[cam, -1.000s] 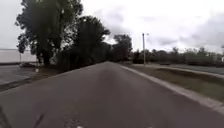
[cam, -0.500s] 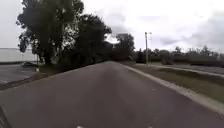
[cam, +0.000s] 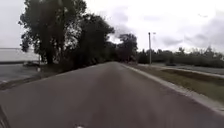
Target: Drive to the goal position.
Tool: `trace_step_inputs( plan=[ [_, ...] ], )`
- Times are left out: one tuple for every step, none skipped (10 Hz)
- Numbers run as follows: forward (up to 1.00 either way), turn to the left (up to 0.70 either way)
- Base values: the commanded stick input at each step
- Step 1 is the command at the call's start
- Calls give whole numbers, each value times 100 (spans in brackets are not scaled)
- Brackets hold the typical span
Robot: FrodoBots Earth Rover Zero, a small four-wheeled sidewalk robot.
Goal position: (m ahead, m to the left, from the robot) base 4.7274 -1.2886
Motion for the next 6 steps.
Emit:
trace_step_inputs(
  plan=[
    [100,-10],
    [100,-10],
    [100,-11],
    [100,-11],
    [100,-11],
    [100,-11]
  ],
)
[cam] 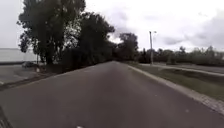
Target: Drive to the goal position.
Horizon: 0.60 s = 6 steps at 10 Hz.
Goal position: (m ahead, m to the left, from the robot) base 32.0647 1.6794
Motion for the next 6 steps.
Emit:
trace_step_inputs(
  plan=[
    [100,-10],
    [100,-8],
    [100,-4],
    [100,-4],
    [100,-4],
    [100,-1]
  ],
)
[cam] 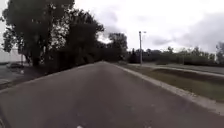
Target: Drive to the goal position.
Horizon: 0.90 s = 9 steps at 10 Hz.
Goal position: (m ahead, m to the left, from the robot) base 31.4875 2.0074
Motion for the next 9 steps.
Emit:
trace_step_inputs(
  plan=[
    [100,-1],
    [100,1],
    [100,1],
    [100,1],
    [100,1],
    [100,1],
    [100,1],
    [100,1],
    [100,1]
  ],
)
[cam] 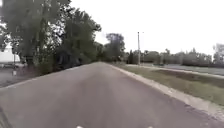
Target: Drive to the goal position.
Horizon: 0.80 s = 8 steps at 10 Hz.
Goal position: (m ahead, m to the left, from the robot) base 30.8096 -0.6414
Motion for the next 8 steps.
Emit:
trace_step_inputs(
  plan=[
    [100,1],
    [100,1],
    [100,1],
    [100,1],
    [100,1],
    [100,1],
    [100,1],
    [100,1]
  ],
)
